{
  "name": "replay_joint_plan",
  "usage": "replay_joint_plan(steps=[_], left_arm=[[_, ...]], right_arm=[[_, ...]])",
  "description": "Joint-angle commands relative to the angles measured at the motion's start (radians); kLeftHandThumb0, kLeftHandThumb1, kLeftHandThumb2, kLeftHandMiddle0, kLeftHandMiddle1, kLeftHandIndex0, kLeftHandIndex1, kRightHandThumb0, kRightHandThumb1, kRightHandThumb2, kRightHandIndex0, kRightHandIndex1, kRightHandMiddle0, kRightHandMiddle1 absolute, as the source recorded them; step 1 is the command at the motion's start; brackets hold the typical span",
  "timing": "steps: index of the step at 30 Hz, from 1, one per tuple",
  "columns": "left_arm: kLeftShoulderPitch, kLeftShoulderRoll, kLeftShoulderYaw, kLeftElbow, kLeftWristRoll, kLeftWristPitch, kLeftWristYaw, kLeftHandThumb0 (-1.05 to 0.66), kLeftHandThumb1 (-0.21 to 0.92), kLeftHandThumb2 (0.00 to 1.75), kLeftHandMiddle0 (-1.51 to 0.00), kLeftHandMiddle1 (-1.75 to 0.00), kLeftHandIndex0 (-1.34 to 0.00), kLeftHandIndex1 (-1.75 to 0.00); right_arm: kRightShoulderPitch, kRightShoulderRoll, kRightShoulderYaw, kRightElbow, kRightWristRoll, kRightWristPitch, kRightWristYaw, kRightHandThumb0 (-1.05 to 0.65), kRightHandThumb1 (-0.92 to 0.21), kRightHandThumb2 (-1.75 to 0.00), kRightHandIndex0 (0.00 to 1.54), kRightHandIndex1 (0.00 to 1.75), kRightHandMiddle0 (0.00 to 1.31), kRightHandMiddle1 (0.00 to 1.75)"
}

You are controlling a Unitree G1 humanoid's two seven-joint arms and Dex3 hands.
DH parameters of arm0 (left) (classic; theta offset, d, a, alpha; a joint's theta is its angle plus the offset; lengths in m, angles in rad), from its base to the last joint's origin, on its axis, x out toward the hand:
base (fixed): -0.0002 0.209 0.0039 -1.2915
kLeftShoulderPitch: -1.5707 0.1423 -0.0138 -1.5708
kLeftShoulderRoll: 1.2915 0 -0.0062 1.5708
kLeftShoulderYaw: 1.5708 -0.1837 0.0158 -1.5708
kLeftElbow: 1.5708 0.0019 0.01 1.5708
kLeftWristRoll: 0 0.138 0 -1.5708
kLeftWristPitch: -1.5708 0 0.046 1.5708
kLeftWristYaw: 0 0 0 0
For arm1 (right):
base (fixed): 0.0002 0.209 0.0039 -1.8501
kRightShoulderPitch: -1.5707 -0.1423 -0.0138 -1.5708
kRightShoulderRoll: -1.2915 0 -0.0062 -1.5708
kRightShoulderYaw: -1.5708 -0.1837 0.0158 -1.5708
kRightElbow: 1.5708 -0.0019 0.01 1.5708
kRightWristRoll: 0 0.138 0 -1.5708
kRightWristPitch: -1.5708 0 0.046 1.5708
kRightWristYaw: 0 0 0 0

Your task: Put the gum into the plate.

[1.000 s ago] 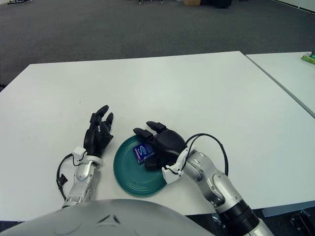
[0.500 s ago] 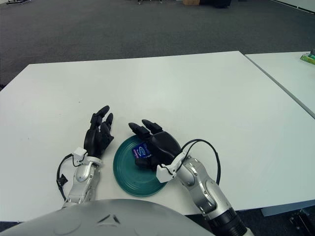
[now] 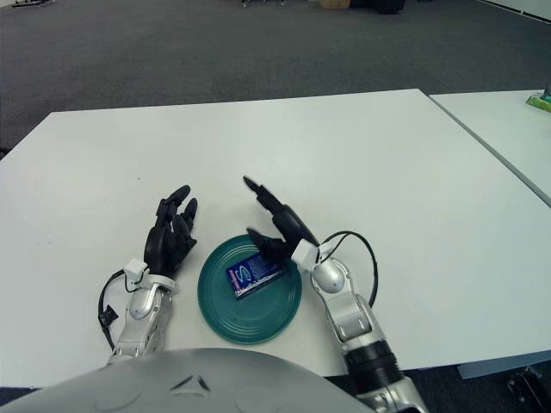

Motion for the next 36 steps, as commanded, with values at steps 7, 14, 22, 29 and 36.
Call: replay_joint_plan(steps=[7, 14, 22, 29, 36], left_arm=[[0.062, 0.002, 0.041, 0.031, 0.041, -0.010, 0.009, -0.88, 0.92, 0.87, -0.33, 0.00, 0.00, -0.92], [0.081, -0.007, 0.046, 0.001, 0.051, 0.000, 0.006, -0.87, 0.92, 0.86, -0.30, 0.00, 0.00, -0.85], [0.111, -0.007, 0.047, -0.014, 0.030, 0.009, -0.015, -0.86, 0.92, 0.86, -0.30, 0.00, 0.00, -0.84], [0.140, 0.016, 0.069, -0.002, 0.012, 0.010, -0.047, -0.88, 0.92, 0.86, -0.32, -0.01, -0.02, -0.94], [0.193, 0.036, 0.093, 0.004, 0.010, 0.054, -0.058, -0.90, 0.92, 0.87, -0.41, -0.05, -0.11, -1.03]], right_arm=[[0.042, 0.148, -0.140, 0.051, 0.157, 0.013, -0.113, -0.97, -0.92, -0.92, 0.25, 0.07, 0.00, 0.66], [-0.014, 0.114, -0.193, 0.058, 0.144, 0.034, -0.113, -0.94, -0.92, -0.88, 0.35, 0.09, 0.00, 0.87], [0.034, 0.062, -0.219, 0.085, 0.112, 0.033, -0.104, -0.93, -0.92, -0.89, 0.36, 0.08, 0.00, 0.80], [0.066, 0.040, -0.266, 0.335, 0.133, -0.076, -0.077, -0.92, -0.92, -0.92, 0.35, 0.06, 0.00, 0.69], [0.090, 0.092, -0.264, 0.308, 0.130, -0.050, -0.127, -0.91, -0.92, -0.91, 0.39, 0.07, 0.00, 0.78]])
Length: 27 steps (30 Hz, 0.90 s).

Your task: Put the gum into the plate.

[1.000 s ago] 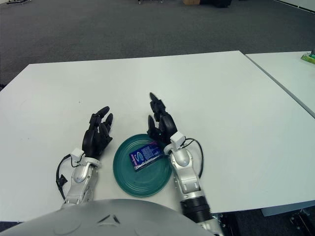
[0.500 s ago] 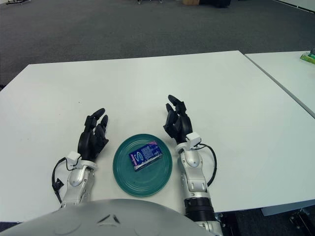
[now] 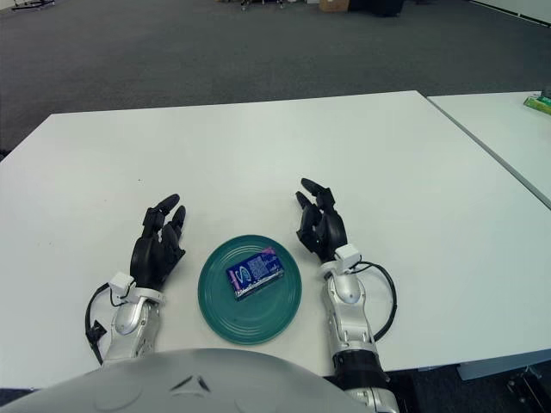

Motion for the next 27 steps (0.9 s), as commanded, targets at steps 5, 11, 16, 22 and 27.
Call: replay_joint_plan(steps=[5, 11, 16, 22, 27], left_arm=[[0.130, 0.014, 0.029, 0.019, -0.010, 0.089, 0.004, -0.88, 0.92, 0.87, -0.44, -0.07, -0.15, -1.05], [0.149, 0.000, 0.028, -0.057, 0.004, 0.149, 0.032, -0.85, 0.92, 0.88, -0.42, -0.05, -0.09, -1.01], [0.135, -0.011, 0.018, -0.102, 0.021, 0.194, 0.053, -0.84, 0.92, 0.89, -0.40, -0.04, -0.05, -0.99], [0.115, -0.016, 0.006, -0.111, 0.032, 0.217, 0.054, -0.85, 0.92, 0.89, -0.39, -0.03, -0.02, -0.98], [0.091, -0.019, 0.004, -0.094, 0.050, 0.221, 0.062, -0.87, 0.92, 0.89, -0.38, -0.03, -0.02, -0.98]], right_arm=[[0.084, 0.058, 0.006, 0.022, 0.006, 0.047, -0.037, -0.89, -0.92, -0.89, 0.43, 0.09, 0.00, 0.85], [0.093, 0.082, 0.017, 0.006, 0.004, 0.059, -0.048, -0.85, -0.92, -0.84, 0.47, 0.11, 0.00, 0.89], [0.098, 0.081, 0.033, 0.003, 0.005, 0.088, -0.031, -0.84, -0.92, -0.83, 0.42, 0.09, 0.00, 0.83], [0.061, 0.071, 0.024, 0.047, -0.005, 0.103, -0.039, -0.84, -0.92, -0.86, 0.36, 0.04, 0.00, 0.74], [0.033, 0.070, 0.012, 0.085, -0.017, 0.087, -0.059, -0.84, -0.92, -0.87, 0.35, 0.04, 0.00, 0.71]])
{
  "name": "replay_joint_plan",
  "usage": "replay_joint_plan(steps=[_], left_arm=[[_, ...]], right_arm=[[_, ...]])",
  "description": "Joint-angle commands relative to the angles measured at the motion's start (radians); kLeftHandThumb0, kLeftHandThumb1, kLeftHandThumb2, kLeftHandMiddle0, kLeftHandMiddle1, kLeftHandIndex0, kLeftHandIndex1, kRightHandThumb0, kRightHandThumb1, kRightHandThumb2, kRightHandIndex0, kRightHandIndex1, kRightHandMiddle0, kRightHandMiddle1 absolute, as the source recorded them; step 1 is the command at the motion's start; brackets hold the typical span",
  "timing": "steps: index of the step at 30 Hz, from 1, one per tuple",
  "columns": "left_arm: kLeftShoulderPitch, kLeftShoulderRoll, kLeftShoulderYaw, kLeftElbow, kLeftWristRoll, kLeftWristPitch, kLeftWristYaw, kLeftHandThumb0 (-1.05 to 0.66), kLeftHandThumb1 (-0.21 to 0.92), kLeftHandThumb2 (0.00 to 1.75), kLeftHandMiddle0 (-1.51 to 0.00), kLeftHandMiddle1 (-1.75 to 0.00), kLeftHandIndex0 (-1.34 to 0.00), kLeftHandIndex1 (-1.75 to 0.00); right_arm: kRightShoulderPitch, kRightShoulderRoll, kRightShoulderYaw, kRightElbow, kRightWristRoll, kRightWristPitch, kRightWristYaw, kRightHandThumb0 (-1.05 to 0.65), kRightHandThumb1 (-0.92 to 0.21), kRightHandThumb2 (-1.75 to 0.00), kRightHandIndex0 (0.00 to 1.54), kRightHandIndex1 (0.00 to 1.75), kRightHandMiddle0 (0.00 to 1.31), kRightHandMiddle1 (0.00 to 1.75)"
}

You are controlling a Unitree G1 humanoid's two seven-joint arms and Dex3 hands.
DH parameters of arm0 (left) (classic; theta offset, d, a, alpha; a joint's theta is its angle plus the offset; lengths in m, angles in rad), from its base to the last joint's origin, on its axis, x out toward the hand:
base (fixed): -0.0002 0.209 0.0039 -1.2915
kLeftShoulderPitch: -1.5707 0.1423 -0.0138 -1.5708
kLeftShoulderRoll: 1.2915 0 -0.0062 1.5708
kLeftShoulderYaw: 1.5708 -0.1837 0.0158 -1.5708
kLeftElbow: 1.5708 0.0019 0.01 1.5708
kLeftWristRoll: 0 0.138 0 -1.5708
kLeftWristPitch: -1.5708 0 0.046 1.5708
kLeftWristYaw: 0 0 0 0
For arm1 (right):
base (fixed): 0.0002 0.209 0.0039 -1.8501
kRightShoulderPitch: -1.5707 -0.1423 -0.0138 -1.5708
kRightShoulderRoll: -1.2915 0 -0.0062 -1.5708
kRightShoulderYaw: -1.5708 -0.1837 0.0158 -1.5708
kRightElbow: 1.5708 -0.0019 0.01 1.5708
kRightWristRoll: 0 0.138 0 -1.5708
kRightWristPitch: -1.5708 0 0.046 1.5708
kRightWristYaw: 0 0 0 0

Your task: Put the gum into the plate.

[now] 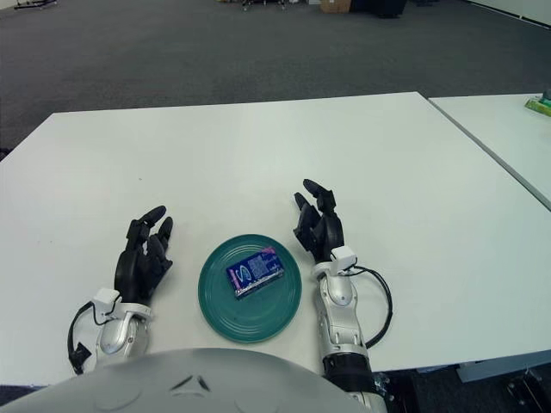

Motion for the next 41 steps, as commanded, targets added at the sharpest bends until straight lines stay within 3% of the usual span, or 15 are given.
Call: replay_joint_plan(steps=[1, 19, 29, 41], left_arm=[[-0.005, -0.003, -0.007, 0.042, 0.019, 0.041, 0.014, -0.87, 0.92, 0.89, -0.38, -0.03, -0.02, -0.98], [-0.022, -0.012, -0.020, 0.094, 0.045, -0.032, 0.006, -0.89, 0.92, 0.88, -0.38, -0.02, 0.00, -0.96], [-0.007, -0.019, -0.019, 0.094, 0.021, -0.033, -0.003, -0.88, 0.92, 0.87, -0.39, -0.02, 0.00, -0.98], [0.053, -0.018, -0.039, 0.047, 0.023, -0.042, -0.003, -0.86, 0.92, 0.86, -0.37, -0.01, 0.00, -0.95]], right_arm=[[0.025, 0.008, -0.010, 0.107, -0.010, 0.044, -0.017, -0.84, -0.92, -0.88, 0.35, 0.03, 0.00, 0.71], [0.071, 0.013, -0.015, 0.109, 0.000, 0.038, -0.021, -0.82, -0.92, -0.87, 0.34, 0.01, 0.00, 0.62], [0.102, 0.015, -0.006, 0.090, -0.014, 0.024, -0.031, -0.81, -0.92, -0.88, 0.33, 0.01, 0.00, 0.61], [0.199, 0.019, 0.019, 0.011, -0.037, 0.016, -0.039, -0.80, -0.92, -0.88, 0.32, 0.00, 0.00, 0.60]])
